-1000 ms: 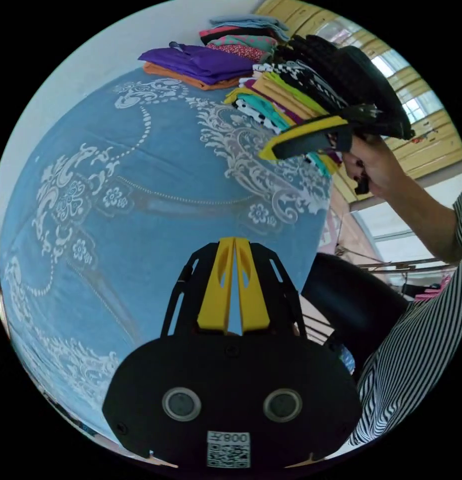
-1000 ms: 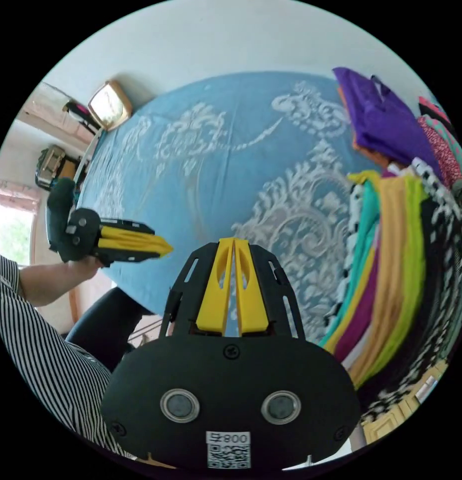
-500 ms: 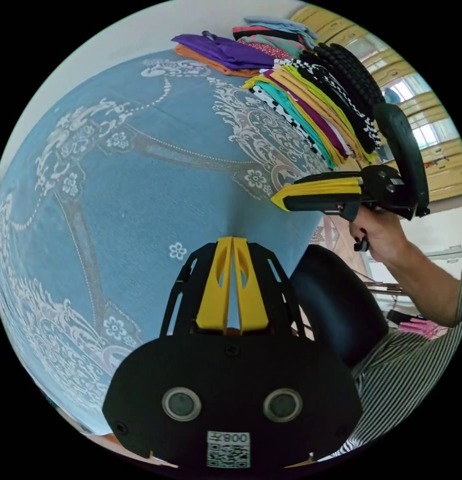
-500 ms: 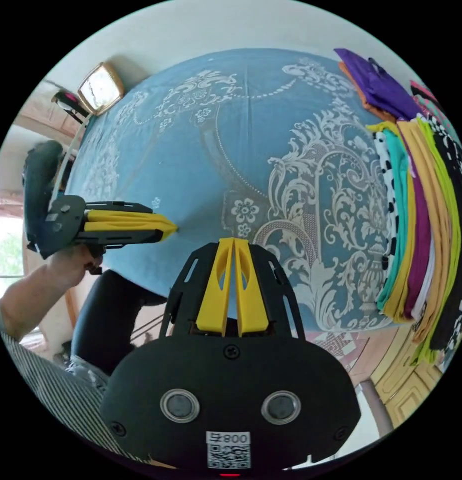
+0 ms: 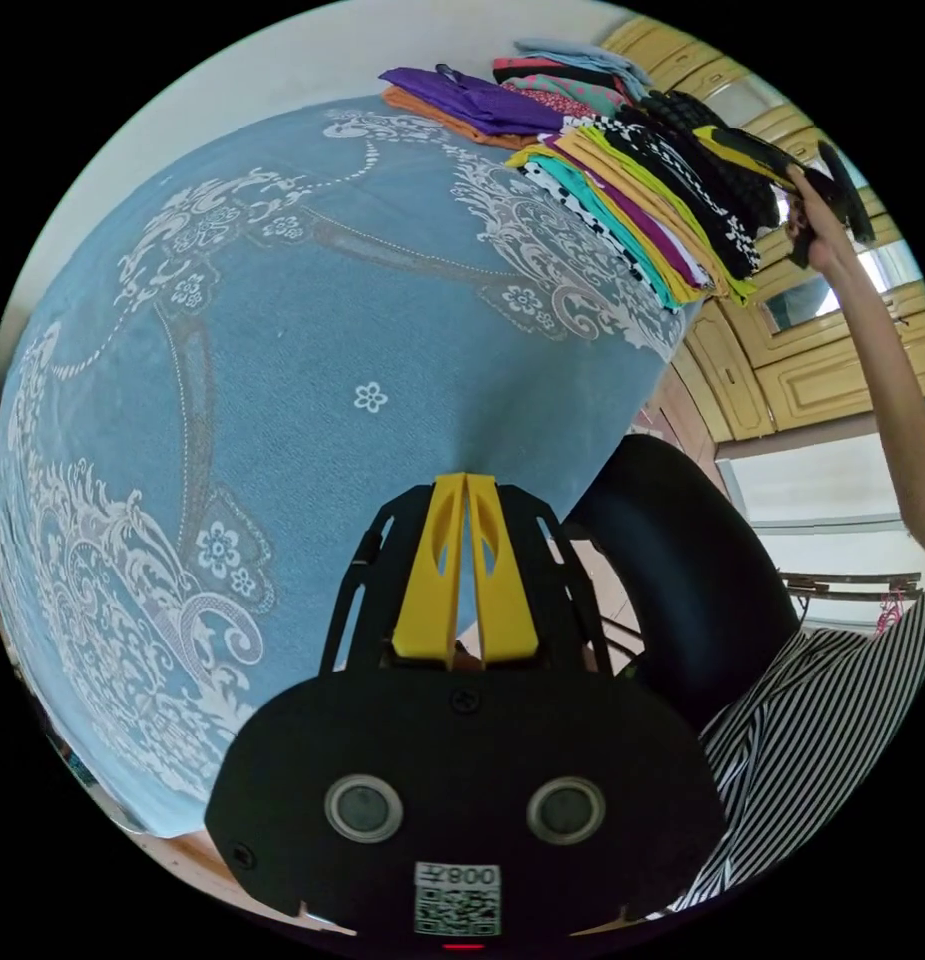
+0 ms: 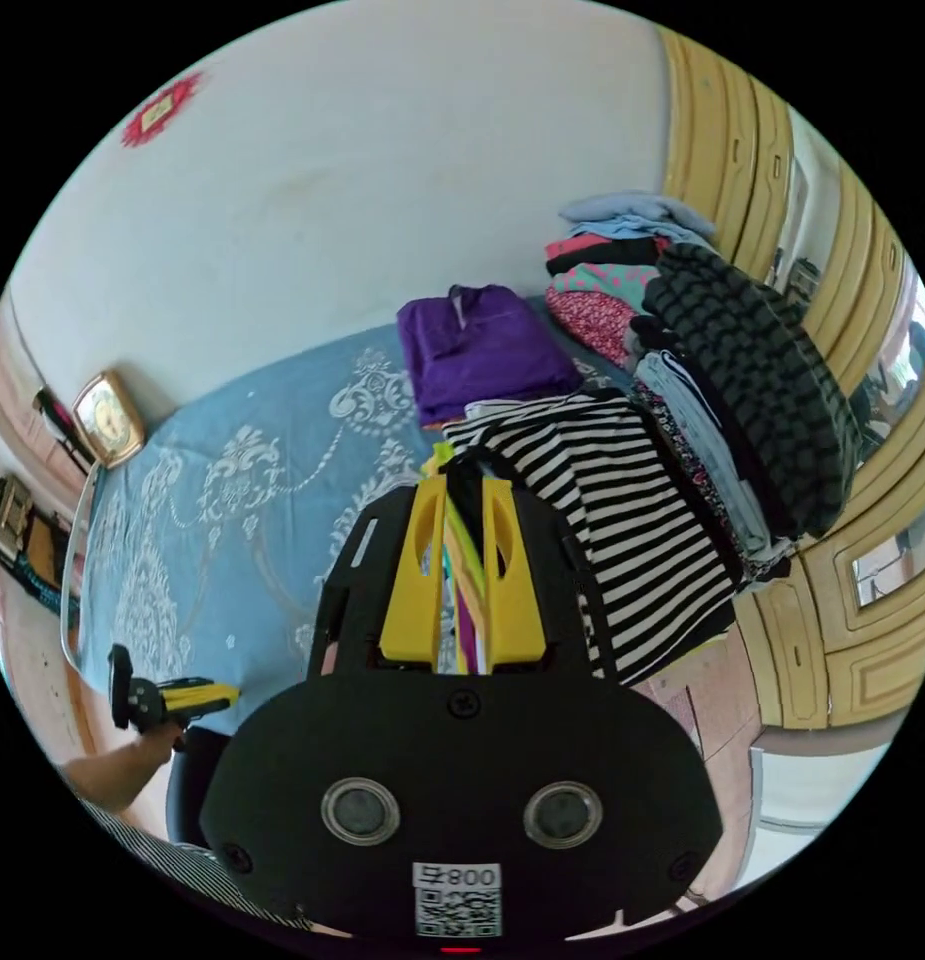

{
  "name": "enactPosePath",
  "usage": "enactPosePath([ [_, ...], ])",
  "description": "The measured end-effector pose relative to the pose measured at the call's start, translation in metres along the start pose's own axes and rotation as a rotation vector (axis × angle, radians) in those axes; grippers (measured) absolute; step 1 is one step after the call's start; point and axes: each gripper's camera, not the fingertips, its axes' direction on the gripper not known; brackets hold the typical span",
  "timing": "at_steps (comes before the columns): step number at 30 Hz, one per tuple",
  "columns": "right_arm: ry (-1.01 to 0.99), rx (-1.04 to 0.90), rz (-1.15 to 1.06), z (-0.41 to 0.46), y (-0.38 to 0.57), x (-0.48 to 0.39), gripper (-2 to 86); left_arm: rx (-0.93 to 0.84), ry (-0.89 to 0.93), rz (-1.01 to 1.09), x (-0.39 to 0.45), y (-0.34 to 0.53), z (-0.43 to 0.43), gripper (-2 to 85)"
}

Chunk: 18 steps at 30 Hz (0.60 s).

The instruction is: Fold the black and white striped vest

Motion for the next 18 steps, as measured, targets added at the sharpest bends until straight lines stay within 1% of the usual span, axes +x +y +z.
enactPosePath([
  [9, 0.006, -0.034, 0.020, 0.008, -0.004, 0.004, 8.1, -0.032, -0.096, 0.044, 0.055, -0.010, -0.046, 0.2],
  [12, 0.009, -0.071, 0.027, 0.013, 0.000, 0.009, 7.0, -0.021, -0.090, 0.021, 0.066, -0.012, -0.062, 0.2],
  [14, 0.012, -0.057, 0.043, 0.007, 0.005, 0.014, 6.2, -0.013, -0.075, -0.001, 0.071, -0.013, -0.071, 0.2],
  [18, -0.042, -0.030, 0.076, -0.016, 0.018, 0.029, 4.2, -0.008, -0.062, -0.026, 0.086, -0.018, -0.094, 0.2],
])
